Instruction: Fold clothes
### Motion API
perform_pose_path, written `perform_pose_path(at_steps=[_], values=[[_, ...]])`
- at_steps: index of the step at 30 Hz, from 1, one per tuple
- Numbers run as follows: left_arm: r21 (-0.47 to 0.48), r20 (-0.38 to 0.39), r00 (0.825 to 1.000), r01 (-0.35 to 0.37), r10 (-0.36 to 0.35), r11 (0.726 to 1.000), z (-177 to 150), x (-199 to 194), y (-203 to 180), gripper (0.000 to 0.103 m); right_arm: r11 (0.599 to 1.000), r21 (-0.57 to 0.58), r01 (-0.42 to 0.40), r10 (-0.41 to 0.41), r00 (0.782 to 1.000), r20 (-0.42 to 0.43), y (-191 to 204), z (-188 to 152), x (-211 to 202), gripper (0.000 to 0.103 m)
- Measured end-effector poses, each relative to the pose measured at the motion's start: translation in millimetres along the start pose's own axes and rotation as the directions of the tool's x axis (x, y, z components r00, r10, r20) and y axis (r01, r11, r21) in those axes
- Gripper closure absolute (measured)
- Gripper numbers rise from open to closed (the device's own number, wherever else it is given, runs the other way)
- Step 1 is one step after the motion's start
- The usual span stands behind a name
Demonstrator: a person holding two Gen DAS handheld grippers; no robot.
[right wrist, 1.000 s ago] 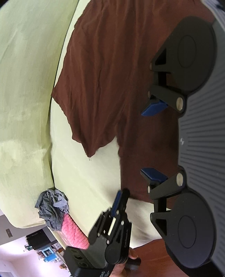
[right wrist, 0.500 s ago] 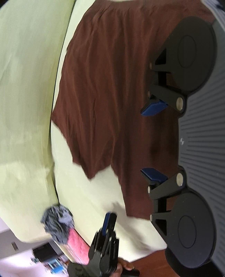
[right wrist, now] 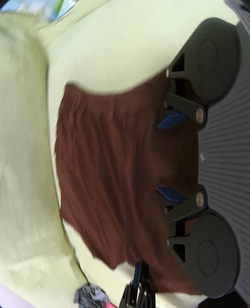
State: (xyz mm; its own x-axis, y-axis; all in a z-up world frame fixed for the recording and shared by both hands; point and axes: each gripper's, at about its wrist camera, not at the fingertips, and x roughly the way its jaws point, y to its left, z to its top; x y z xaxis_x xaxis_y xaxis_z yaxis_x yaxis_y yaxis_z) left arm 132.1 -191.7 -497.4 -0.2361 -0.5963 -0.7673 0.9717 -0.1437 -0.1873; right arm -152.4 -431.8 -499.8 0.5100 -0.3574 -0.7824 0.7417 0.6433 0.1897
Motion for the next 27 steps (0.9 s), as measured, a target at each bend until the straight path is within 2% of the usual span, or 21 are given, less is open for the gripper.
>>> perform_pose_path(at_steps=[4, 7, 10, 16, 19, 21, 24, 27], values=[[0.009, 0.019, 0.999, -0.029, 0.029, 1.000, 4, -15, -7, 0.091, 1.000, 0.022, -0.001, 0.000, 0.999, 0.039, -17, -3, -14, 0.043], [0.019, 0.041, 0.998, -0.055, 0.054, 0.998, 5, -28, -18, 0.087, 1.000, 0.011, 0.012, -0.013, 0.998, 0.061, -20, -6, -24, 0.042], [0.006, 0.047, 0.996, -0.073, 0.073, 0.997, 2, -34, -25, 0.072, 0.999, 0.027, 0.044, -0.045, 0.998, 0.050, -29, -13, -26, 0.043], [-0.027, 0.014, 0.994, -0.109, 0.110, 0.994, -13, -37, -48, 0.072, 0.995, 0.065, 0.076, -0.081, 0.995, 0.066, -41, -18, -34, 0.044], [-0.034, 0.000, 0.996, -0.094, 0.094, 0.995, -22, -38, -64, 0.072, 0.998, 0.037, 0.056, -0.060, 0.992, 0.108, -31, -18, -49, 0.044], [-0.018, -0.013, 0.997, -0.079, 0.079, 0.997, -28, -35, -79, 0.072, 1.000, 0.007, 0.010, -0.010, 0.996, 0.090, -21, -21, -52, 0.042], [0.001, -0.030, 0.999, -0.046, 0.046, 0.999, -37, -27, -102, 0.072, 0.997, -0.045, -0.068, 0.069, 0.997, 0.017, -2, -32, -44, 0.041], [0.004, -0.045, 0.999, -0.024, 0.024, 1.000, -40, -20, -122, 0.072, 0.996, -0.074, -0.058, 0.055, 0.997, -0.046, 6, -43, -34, 0.040]])
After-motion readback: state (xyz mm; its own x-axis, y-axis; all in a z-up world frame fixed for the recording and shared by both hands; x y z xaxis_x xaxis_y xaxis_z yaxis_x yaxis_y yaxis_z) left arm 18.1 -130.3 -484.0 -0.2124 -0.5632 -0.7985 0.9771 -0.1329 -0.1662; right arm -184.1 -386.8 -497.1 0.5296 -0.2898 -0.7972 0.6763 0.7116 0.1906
